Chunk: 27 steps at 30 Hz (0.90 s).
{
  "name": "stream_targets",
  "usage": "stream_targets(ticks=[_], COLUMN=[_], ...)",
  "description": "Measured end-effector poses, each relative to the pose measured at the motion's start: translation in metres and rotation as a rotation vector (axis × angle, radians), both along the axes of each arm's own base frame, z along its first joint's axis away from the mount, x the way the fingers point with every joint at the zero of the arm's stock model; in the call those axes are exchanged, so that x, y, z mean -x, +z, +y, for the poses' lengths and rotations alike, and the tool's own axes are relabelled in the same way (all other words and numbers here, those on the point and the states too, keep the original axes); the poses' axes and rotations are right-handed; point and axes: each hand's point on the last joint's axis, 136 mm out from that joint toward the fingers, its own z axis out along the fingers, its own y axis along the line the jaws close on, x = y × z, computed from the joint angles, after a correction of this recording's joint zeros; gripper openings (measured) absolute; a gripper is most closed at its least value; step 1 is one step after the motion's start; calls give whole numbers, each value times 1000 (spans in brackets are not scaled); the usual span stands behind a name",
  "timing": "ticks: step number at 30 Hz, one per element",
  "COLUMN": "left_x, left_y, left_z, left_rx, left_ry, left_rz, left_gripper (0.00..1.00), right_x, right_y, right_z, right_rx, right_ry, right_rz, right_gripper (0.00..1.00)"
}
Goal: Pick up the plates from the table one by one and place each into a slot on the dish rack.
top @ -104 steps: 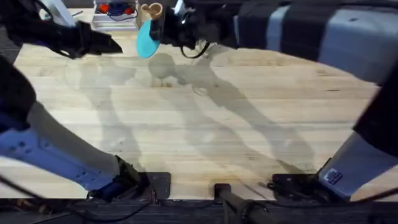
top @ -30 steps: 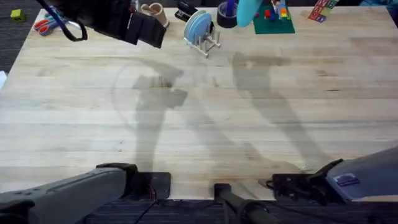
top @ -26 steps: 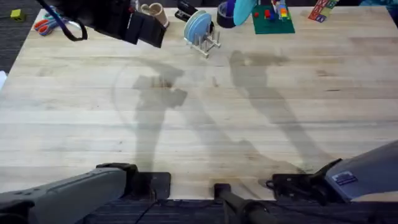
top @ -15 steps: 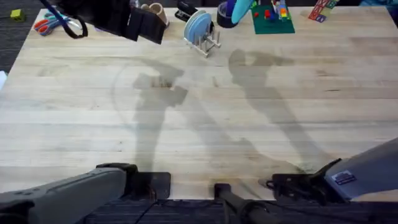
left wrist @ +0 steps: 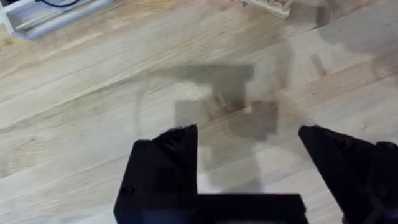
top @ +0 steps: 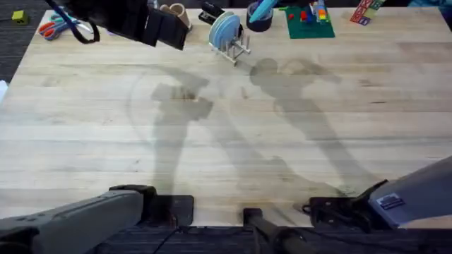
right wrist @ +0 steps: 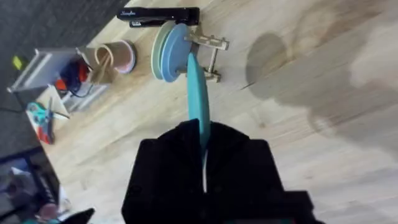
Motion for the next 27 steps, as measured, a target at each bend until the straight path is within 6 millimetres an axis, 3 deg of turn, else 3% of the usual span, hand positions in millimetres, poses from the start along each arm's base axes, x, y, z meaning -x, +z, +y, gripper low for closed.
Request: stream_targets(ticks=[7, 13, 17, 27], left_x=[0, 0, 0, 0], left_y=[0, 0, 0, 0], left_z=[0, 0, 0, 0], left_rx=[0, 0, 0, 0], left_ry=[0, 0, 0, 0], left_rz=[-1, 0, 0, 0], left_gripper=[993, 994, 994, 994], right_x=[-5, -30, -35, -42], right_y=[3, 7, -4, -19], right_z=[1, 26, 36, 40], right_rx=[-73, -135, -125, -104], right_ry=[-108, -103, -89, -90], right_rz=[-8, -91, -79, -55], right_gripper=[31, 33, 33, 33])
